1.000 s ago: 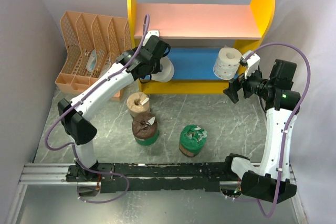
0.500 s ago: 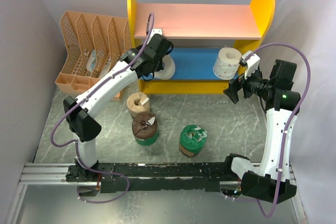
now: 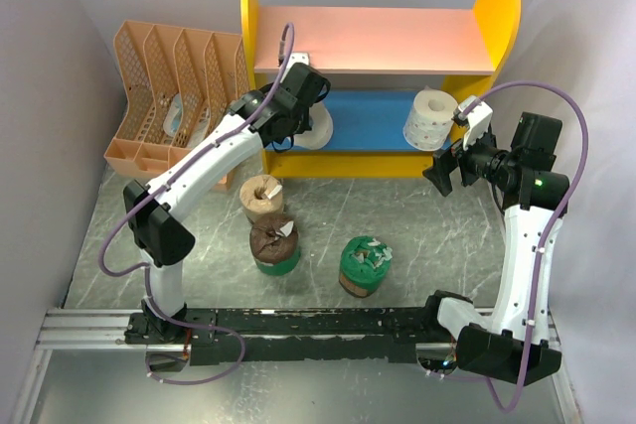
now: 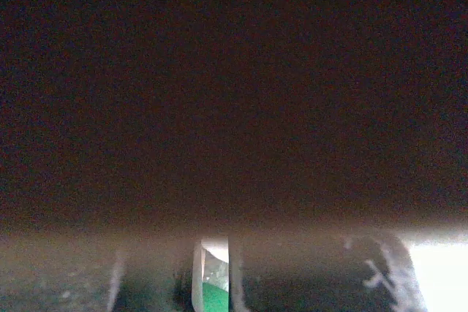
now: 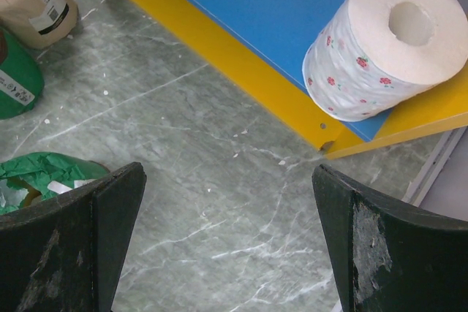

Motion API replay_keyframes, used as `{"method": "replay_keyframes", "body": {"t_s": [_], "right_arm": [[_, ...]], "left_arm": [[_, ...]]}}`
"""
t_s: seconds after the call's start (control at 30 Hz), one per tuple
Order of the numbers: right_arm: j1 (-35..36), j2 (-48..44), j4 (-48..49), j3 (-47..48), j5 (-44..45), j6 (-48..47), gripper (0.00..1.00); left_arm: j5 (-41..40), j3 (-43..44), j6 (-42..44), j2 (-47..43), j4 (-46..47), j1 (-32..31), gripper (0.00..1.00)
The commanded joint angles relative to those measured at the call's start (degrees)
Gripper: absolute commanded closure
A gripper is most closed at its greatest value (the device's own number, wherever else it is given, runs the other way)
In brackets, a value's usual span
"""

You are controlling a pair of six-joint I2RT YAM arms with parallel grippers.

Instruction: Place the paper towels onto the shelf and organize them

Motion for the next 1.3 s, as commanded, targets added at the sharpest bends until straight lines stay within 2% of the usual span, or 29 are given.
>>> {"method": "replay_keyframes", "body": {"t_s": [0.0, 0.33, 0.57, 0.9, 0.97, 1.03, 1.27], "right_arm": [[-0.5, -0.1, 0.1, 1.1, -0.7, -0.4, 0.00], [-0.5, -0.4, 0.6, 0.7, -0.5, -0.5, 0.00], [-0.5, -0.4, 1.0, 0.2, -0.8, -0.5, 0.00], [-0.5, -0.3, 1.2, -0.5, -0.8, -1.0, 0.00], [-0.5, -0.3, 1.2, -0.7, -0.8, -1.2, 0.00], [-0.5, -0.3, 1.2, -0.9, -0.8, -1.4, 0.00], [-0.5, -0.2, 1.5, -1.5, -1.0, -1.5, 0.00]], "left_arm": [[0.6, 1.9, 0.1, 1.7, -0.6, -0.2, 0.88], [1.8, 2.6, -0.1, 3.3, -2.0, -0.2, 0.83], [2.2, 4.0, -0.1, 4.6, -3.2, -0.2, 0.73], [2.8, 4.5, -0.4, 5.3, -3.7, -0.2, 0.66], [3.2, 5.0, -0.5, 5.4, -4.0, -0.2, 0.62], [3.6, 5.3, -0.6, 5.5, -4.0, -0.2, 0.52], [3.5, 6.3, -0.2, 5.3, -3.6, -0.1, 0.46]]}}
